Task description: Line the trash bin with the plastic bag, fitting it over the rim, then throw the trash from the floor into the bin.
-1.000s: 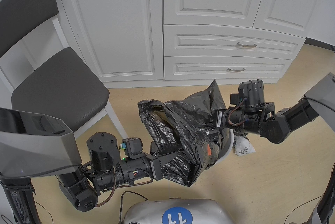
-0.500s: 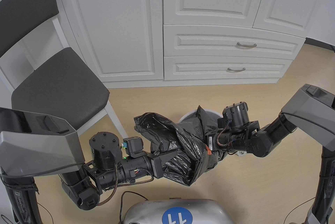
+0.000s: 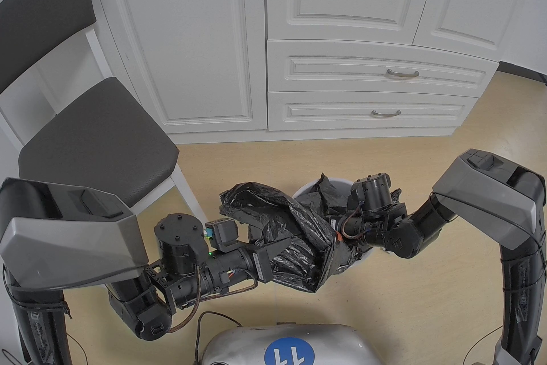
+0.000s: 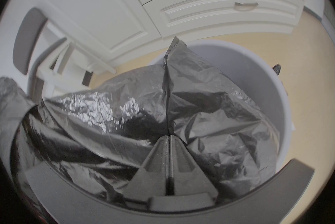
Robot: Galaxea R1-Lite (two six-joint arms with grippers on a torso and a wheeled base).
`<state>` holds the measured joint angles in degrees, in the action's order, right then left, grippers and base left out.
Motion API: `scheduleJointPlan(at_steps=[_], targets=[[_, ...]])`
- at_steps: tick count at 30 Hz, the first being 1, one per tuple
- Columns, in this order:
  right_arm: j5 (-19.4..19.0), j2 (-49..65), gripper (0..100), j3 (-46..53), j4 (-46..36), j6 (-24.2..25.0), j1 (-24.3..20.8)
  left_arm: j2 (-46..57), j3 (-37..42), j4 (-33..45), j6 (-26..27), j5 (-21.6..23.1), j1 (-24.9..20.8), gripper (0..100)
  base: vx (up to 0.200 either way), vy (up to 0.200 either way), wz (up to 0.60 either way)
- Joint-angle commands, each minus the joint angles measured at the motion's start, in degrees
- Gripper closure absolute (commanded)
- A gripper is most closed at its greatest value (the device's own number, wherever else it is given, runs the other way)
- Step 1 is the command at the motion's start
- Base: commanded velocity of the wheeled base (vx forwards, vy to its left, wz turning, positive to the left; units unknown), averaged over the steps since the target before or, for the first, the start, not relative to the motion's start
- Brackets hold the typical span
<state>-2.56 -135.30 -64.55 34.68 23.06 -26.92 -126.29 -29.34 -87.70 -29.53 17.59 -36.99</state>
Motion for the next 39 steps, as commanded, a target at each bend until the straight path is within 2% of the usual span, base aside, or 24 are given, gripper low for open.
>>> scheduleJointPlan(at_steps=[1,4,5,7,19,20,22,25,28,30,31,32,33,35,36,37,38,39], targets=[[-1.7,-3.2,100,-1.9,4.6,2.6,1.3,-0.8,-2.1,0.0,-1.5,-1.2,-0.5,100,0.000,0.000,0.00],[-1.8,-3.3,100,-1.9,5.7,3.0,1.5,-0.8,-2.5,0.0,-1.8,-1.4,-0.5,100,0.000,0.000,0.00],[-1.8,-2.1,100,-0.8,9.8,3.7,2.5,-0.7,-4.1,0.1,-3.3,-4.3,-0.5,100,0.000,0.000,0.00],[-1.9,0.2,100,0.3,9.7,3.5,3.0,-0.7,-4.7,0.1,-3.5,-5.6,-0.7,100,0.000,0.000,0.00],[-3.1,15.6,100,4.2,2.8,1.0,6.5,-1.9,-4.7,0.2,-3.3,-6.2,-2.1,100,0.000,0.000,0.00],[-3.1,19.6,100,4.2,-1.9,-0.7,7.5,-2.0,-4.5,0.2,-3.3,-6.2,-2.1,100,0.000,0.000,0.00],[-3.2,23.2,100,4.3,-5.0,-1.3,8.3,-2.0,-4.7,0.2,-3.2,-6.2,-2.1,100,0.000,0.000,0.00],[-3.2,26.0,100,5.0,-5.3,-1.5,8.7,-2.1,-5.7,0.7,-3.1,-6.2,-2.1,100,0.000,0.000,0.00],[-3.2,29.4,100,6.0,-5.3,-2.6,10.1,-1.3,-11.8,8.4,-1.2,-6.2,-2.7,100,0.000,0.000,0.00],[-3.2,30.5,100,6.5,-5.2,-3.6,10.9,0.5,-16.0,17.3,1.6,-6.3,-3.1,100,0.000,0.000,0.00],[-3.2,30.8,100,6.5,-5.2,-3.9,11.1,1.0,-17.0,19.2,2.1,-6.3,-3.3,100,0.000,0.000,0.00],[-3.2,31.6,100,6.7,-5.3,-4.5,11.7,2.1,-20.1,25.2,3.3,-7.0,-4.1,100,0.000,0.000,0.00],[-3.2,31.7,100,6.7,-5.2,-4.6,11.8,2.2,-20.4,25.8,3.3,-7.0,-4.1,100,0.000,0.000,0.00],[-3.2,33.6,100,7.9,-5.2,-6.2,12.9,2.1,-27.9,34.5,3.9,-10.6,-6.3,100,0.000,0.000,0.00],[-3.2,33.8,100,8.1,-5.2,-6.4,12.9,2.1,-28.4,34.9,3.9,-10.9,-6.3,100,0.000,0.000,0.00],[-3.2,35.7,100,9.7,-5.3,-8.9,13.6,1.2,-34.0,40.8,4.7,-13.5,-7.6,100,0.000,0.000,0.00],[-3.2,35.8,100,9.9,-5.3,-9.2,13.6,1.1,-34.5,41.2,4.7,-13.6,-7.7,100,0.000,0.000,0.00],[-3.3,37.3,100,11.7,-5.2,-12.2,14.3,0.1,-39.9,48.2,5.9,-15.6,-8.7,100,0.000,0.000,0.00]])
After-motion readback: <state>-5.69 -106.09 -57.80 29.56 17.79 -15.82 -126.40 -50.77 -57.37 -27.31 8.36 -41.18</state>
